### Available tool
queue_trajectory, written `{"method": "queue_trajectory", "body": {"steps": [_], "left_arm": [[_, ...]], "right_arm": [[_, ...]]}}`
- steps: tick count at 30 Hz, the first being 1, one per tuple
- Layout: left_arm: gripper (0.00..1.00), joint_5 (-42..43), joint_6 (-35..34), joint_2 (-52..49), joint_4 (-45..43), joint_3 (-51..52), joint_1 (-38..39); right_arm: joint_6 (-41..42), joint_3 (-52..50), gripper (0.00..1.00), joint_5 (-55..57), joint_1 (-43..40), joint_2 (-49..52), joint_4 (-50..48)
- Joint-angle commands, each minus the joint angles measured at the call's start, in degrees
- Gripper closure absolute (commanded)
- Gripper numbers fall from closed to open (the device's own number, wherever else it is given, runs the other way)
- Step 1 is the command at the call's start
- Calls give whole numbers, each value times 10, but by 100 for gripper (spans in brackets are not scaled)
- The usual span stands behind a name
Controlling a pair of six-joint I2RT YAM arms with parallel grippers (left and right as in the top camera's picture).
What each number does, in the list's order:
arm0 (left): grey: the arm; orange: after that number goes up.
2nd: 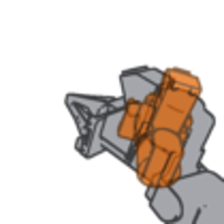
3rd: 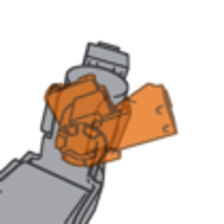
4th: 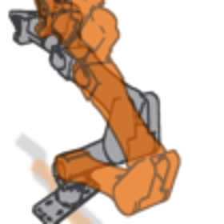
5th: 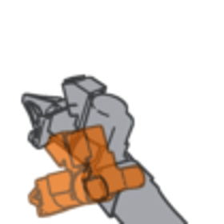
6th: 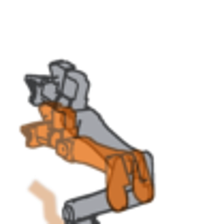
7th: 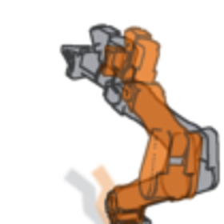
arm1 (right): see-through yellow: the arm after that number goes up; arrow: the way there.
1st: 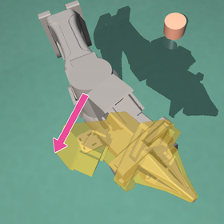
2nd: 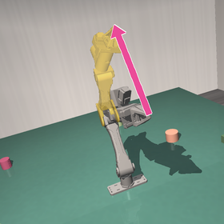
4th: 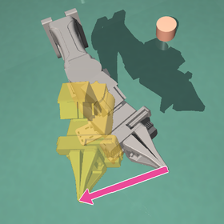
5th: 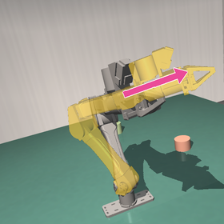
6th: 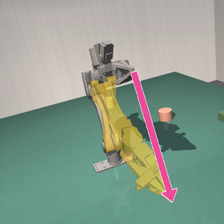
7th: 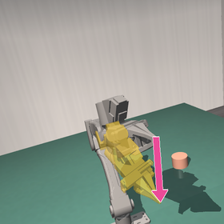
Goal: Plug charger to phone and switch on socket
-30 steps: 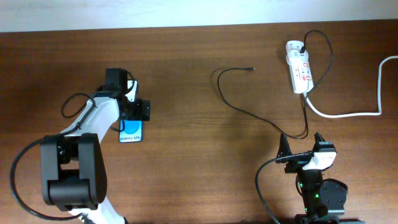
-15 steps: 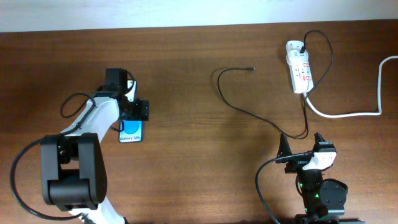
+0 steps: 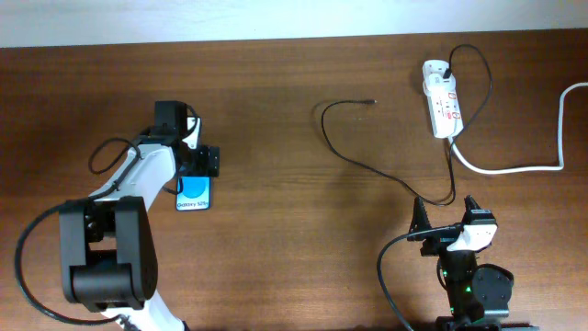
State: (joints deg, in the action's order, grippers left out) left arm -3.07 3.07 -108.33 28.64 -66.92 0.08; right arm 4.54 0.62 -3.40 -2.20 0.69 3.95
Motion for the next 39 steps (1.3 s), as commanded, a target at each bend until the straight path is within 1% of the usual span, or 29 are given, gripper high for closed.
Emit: {"method": "queue_trajectory", "body": {"steps": [1, 7, 11, 20, 30, 34, 39], "left_arm": [[1, 0, 9, -18, 0, 7, -17], [1, 10, 9, -36, 2, 7, -19], [1, 36, 9, -42, 5, 7, -19], [1, 40, 9, -40, 12, 5, -19], [1, 40, 9, 20, 35, -28, -19], [1, 82, 9, 32, 40, -28, -18], [1, 82, 13, 31, 49, -28, -19]], "right_arm": [[2, -3, 2, 7, 5, -3, 3], [2, -3, 2, 7, 5, -3, 3], [2, -3, 2, 7, 5, -3, 3], [2, -3, 2, 7, 5, -3, 3], [2, -3, 2, 7, 5, -3, 3], [2, -3, 2, 7, 5, -3, 3], [2, -3, 2, 7, 5, -3, 3]]}}
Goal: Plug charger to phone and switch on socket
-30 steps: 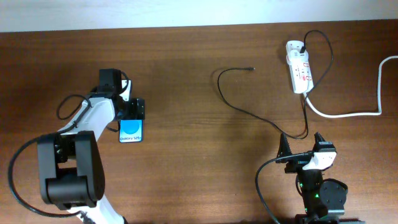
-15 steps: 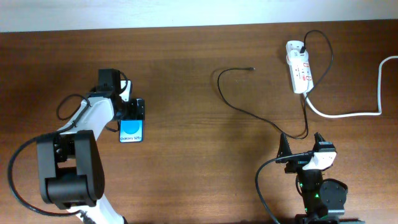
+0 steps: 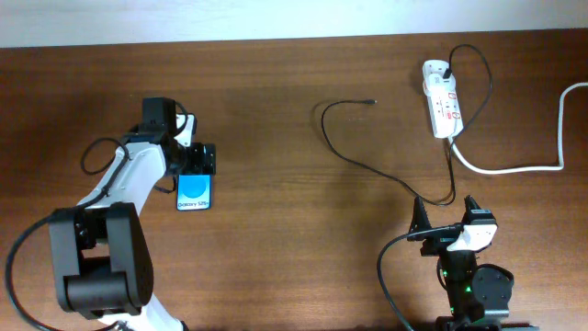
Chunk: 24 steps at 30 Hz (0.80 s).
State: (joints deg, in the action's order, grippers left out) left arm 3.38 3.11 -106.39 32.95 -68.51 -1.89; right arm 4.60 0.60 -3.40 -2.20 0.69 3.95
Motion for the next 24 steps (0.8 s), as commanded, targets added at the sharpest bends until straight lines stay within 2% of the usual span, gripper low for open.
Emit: {"method": "queue_trajectory", "body": {"steps": [1, 14, 24], "left_arm": [[1, 17, 13, 12, 10, -11, 1], [1, -12, 30, 12, 3, 28, 1], [1, -1, 30, 12, 3, 33, 1]], "right_arm": [[2, -3, 2, 7, 5, -3, 3], [2, -3, 2, 7, 5, -3, 3], [2, -3, 2, 7, 5, -3, 3]]}}
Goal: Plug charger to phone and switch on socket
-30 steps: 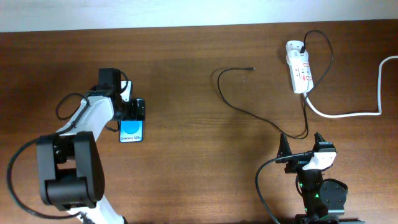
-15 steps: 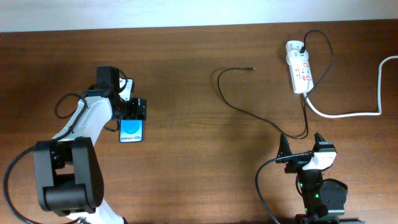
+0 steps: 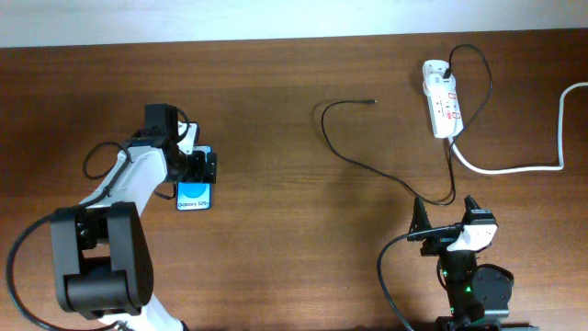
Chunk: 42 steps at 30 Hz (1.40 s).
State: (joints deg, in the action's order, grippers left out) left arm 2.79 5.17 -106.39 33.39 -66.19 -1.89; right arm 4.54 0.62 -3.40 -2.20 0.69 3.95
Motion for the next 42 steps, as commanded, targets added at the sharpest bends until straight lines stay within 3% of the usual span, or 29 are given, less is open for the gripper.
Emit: {"method": "queue_trajectory", "body": {"steps": [1, 42], "left_arm": [[1, 5, 10, 12, -2, 12, 1], [1, 13, 9, -18, -73, 53, 1]], "right_arm": [[2, -3, 2, 7, 5, -3, 3], [2, -3, 2, 7, 5, -3, 3]]}}
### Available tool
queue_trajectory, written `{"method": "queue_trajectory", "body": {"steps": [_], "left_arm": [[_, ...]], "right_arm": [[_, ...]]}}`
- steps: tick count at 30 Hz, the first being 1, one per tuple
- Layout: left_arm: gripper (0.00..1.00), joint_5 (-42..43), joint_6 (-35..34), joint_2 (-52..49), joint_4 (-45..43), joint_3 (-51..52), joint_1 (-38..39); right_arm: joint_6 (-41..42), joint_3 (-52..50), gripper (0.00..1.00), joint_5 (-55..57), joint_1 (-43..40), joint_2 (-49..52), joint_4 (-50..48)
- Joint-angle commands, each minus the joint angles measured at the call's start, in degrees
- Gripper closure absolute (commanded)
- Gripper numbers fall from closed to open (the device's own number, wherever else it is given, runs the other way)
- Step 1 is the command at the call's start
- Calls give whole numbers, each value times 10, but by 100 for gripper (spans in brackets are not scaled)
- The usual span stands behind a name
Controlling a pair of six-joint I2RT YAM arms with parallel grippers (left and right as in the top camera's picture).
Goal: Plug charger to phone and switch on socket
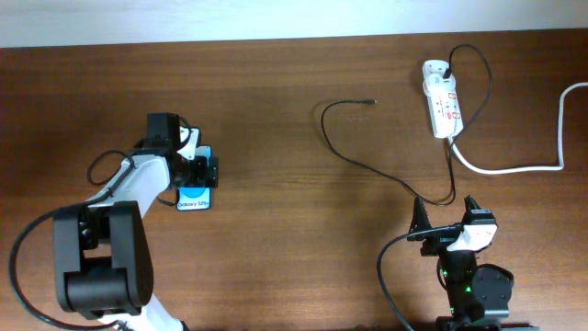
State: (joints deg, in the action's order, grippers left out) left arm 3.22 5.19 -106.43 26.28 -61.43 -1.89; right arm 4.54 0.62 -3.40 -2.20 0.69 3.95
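The phone [194, 199], blue screen up, lies at the table's left. Only its lower part shows, because my left gripper [211, 171] sits over its upper end; I cannot tell whether the fingers grip it. The black charger cable [367, 165] runs from the white power strip [442, 99] at the back right, and its free plug tip [372, 102] rests on the wood at mid table. My right gripper [445, 217] is parked at the front right, jaws apart and holding nothing.
A thick white cord [514, 168] leaves the strip and runs off the right edge. The black cable loops close in front of the right arm [452, 196]. Bare wood [276, 239] separates the phone from the cable.
My left gripper has shifted slightly toward me and covers a bit more of the phone. The phone, the cable and the right arm have not moved.
My left gripper hung over the phone's upper right corner. It then sat a little further back and left, leaving more of the screen bare. After that it was lower over the phone's top, and now slightly lower still. The phone stayed put.
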Motion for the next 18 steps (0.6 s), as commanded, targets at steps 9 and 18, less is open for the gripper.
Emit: {"method": "queue_trajectory", "body": {"steps": [9, 18], "left_arm": [[1, -2, 9, -24, -2, 5, 1], [1, 0, 9, -42, -3, 6, 1]], "right_arm": [[2, -3, 2, 7, 5, -3, 3], [2, -3, 2, 7, 5, -3, 3]]}}
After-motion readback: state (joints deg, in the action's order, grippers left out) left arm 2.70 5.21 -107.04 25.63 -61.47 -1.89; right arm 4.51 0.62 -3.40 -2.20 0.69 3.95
